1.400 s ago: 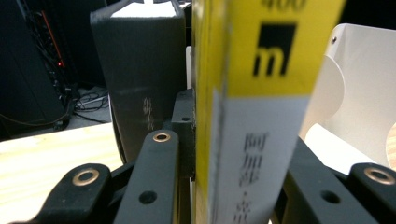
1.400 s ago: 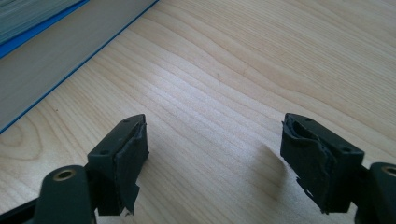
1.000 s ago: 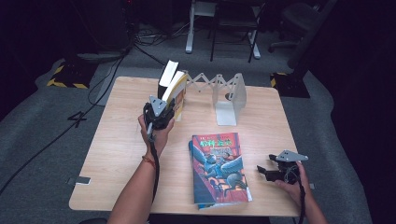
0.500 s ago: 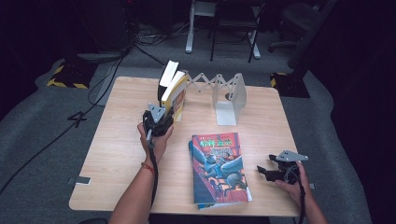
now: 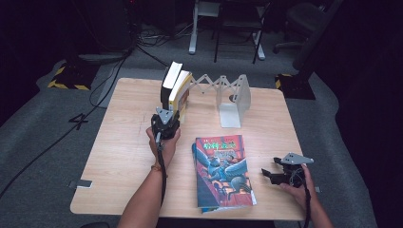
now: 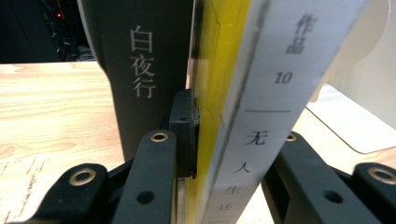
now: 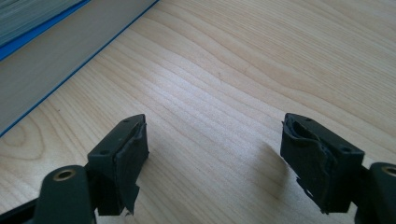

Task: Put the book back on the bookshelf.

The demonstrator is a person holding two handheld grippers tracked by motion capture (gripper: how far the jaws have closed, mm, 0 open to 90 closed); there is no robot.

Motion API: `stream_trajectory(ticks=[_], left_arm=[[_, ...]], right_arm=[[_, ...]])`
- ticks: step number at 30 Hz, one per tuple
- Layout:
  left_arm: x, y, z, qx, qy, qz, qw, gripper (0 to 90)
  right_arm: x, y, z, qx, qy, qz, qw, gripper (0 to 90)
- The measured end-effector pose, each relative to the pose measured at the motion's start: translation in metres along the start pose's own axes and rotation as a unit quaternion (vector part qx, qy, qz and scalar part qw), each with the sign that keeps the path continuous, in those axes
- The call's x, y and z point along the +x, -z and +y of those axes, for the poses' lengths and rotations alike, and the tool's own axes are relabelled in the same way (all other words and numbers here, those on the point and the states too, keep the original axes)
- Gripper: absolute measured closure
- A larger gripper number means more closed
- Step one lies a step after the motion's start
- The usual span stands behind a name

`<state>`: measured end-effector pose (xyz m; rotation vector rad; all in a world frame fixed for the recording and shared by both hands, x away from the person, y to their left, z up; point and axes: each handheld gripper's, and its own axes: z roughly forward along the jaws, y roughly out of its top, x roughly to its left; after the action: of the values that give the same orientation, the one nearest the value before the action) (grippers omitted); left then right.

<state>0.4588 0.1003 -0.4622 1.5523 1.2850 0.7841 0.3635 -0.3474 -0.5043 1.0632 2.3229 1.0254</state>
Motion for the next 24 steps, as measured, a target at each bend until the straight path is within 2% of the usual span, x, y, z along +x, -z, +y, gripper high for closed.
stream_trajectory(ticks=[8,15,18,21,24], left_arm=[[-0.0041,-0.0071,0.0033,0.002,0.007,0.004,1.0,72.3],[-0.0014,-0.0079,0.0026,0.004,0.016,-0.012,0.9998,69.6],[-0.0004,-0.0067,0.0015,0.012,0.012,-0.018,0.9997,67.5],[0.0015,-0.0031,-0.0004,0.014,-0.002,-0.02,0.9997,66.4],[0.0036,0.0001,-0.0027,0.014,-0.005,-0.026,0.9995,65.4]], right_arm=[[-0.0006,-0.0003,0.0,0.0,-0.001,0.003,1.0,23.5],[-0.0006,-0.0003,0.0,0.0,-0.002,0.003,1.0,23.5],[-0.0008,-0.0004,0.0,0.0,-0.002,0.004,1.0,23.5],[-0.0007,-0.0003,0.0,0.001,-0.002,0.003,1.0,23.5],[-0.0011,-0.0004,0.0,0.001,-0.003,0.004,1.0,23.4]])
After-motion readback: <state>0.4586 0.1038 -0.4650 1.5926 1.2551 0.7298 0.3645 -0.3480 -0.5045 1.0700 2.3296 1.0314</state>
